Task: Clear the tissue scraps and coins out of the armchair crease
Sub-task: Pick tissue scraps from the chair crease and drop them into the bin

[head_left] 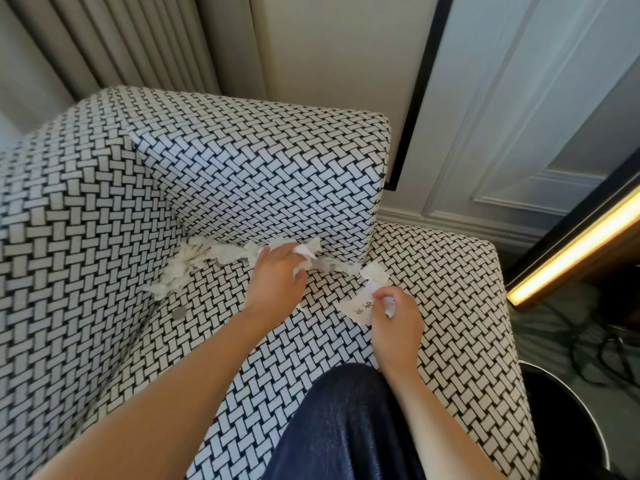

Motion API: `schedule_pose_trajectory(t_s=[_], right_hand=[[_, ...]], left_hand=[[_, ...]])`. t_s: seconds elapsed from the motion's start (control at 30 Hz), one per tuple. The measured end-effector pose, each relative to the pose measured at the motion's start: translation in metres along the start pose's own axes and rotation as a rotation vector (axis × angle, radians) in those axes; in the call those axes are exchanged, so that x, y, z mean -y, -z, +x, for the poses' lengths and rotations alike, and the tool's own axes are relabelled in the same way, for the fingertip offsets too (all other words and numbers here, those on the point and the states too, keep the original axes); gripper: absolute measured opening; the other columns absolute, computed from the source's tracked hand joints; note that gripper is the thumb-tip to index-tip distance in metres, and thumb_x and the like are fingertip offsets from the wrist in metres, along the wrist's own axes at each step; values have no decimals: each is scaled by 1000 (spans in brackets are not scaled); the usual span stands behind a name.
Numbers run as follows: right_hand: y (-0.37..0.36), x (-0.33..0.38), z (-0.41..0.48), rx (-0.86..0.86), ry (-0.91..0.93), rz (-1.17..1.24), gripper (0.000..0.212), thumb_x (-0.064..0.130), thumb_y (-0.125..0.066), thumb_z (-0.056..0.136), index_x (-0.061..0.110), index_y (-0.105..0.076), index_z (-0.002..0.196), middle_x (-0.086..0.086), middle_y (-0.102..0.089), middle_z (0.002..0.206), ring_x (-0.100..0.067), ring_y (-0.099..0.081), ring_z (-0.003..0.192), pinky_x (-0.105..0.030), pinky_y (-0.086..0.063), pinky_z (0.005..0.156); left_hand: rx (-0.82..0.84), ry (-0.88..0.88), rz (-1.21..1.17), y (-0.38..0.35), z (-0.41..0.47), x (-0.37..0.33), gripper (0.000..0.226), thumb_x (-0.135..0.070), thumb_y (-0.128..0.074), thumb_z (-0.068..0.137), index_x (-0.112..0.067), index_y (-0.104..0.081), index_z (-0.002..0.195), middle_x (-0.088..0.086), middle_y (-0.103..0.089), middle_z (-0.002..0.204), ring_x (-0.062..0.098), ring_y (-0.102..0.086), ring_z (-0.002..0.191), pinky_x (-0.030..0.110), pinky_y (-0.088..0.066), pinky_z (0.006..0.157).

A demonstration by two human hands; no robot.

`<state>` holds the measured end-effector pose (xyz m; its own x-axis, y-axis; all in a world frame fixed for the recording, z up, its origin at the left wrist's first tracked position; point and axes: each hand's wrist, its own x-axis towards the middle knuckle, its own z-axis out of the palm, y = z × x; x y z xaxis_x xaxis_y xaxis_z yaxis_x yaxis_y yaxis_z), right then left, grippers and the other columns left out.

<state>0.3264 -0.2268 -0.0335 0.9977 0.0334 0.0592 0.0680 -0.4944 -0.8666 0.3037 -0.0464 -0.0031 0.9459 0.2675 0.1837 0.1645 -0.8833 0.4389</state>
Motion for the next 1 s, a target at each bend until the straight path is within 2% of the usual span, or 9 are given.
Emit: schedule_pose_trajectory(t_s=[0.1, 0.23, 0.37, 0.53, 0.6, 0.67, 0.77, 0.93, 1.0], right_hand=[[3, -1, -2, -9, 52, -29, 10, 9, -51, 93, 17, -56, 96, 4, -58, 94, -11, -53, 83, -7, -33, 66], [12, 1, -8, -11, 36, 2, 20, 8, -53, 92, 20, -45, 106, 3, -53, 91, -15, -50, 64, -21, -34, 52], [18, -2, -13, 67, -75, 29, 23, 16, -62, 90, 18, -50, 109, -2, -59, 100, -20, -60, 76, -20, -45, 60], [26, -4, -19, 149, -53, -99, 20, 18, -65, 87, 12, -66, 106, -2, -66, 104, -10, -53, 82, -1, -31, 62], [33, -2, -23, 186, -52, -89, 27, 17, -63, 88, 12, -66, 114, -2, -66, 110, -5, -52, 80, 1, -31, 64], [39, 0, -27, 213, -73, -34, 34, 15, -64, 87, 12, -63, 121, -2, -64, 119, -7, -54, 94, -6, -33, 81], [47, 1, -34, 229, -85, 18, 37, 8, -60, 89, 9, -60, 126, -4, -61, 127, -16, -55, 114, -19, -35, 94], [60, -1, -39, 177, -40, -12, 33, 4, -52, 93, 9, -61, 124, -5, -62, 125, -22, -57, 114, -25, -39, 97], [64, -4, -38, 147, -35, -20, 30, 7, -52, 94, 10, -63, 122, -4, -62, 126, -19, -56, 117, -25, -35, 101]], left_hand=[[-90, 68, -94, 6, -4, 2, 21, -2, -53, 89, -7, -71, 98, 6, -62, 125, 25, -55, 118, 49, -22, 115], [-133, 39, -175, 16, -11, -2, 24, 3, -58, 85, -8, -72, 103, 13, -61, 127, 32, -46, 129, 54, -30, 110], [-105, 35, -211, 30, -21, -15, 27, 0, -56, 88, -10, -70, 108, 8, -52, 137, 27, -30, 140, 50, -24, 115], [-87, 39, -294, 50, -26, -36, 25, -5, -54, 92, -10, -66, 113, -11, -44, 136, 5, -21, 139, 28, -15, 114], [-32, 107, -392, 57, -26, -45, 28, -10, -55, 92, -15, -62, 119, -7, -43, 142, 12, -24, 141, 32, -18, 115], [32, 176, -492, 63, -25, -52, 26, -16, -56, 92, -24, -64, 116, -3, -41, 145, 16, -28, 140, 37, -24, 114], [71, 194, -606, 69, -25, -62, 25, -16, -54, 92, -24, -64, 114, -16, -48, 129, 5, -41, 122, 24, -30, 97], [26, 279, -665, 69, -21, -72, 28, -15, -51, 94, -26, -63, 117, -21, -55, 86, 11, -47, 69, 21, -39, 60], [32, 266, -626, 69, -22, -76, 31, -15, -50, 95, -26, -60, 122, -22, -54, 93, 4, -40, 58, 8, -37, 45]])
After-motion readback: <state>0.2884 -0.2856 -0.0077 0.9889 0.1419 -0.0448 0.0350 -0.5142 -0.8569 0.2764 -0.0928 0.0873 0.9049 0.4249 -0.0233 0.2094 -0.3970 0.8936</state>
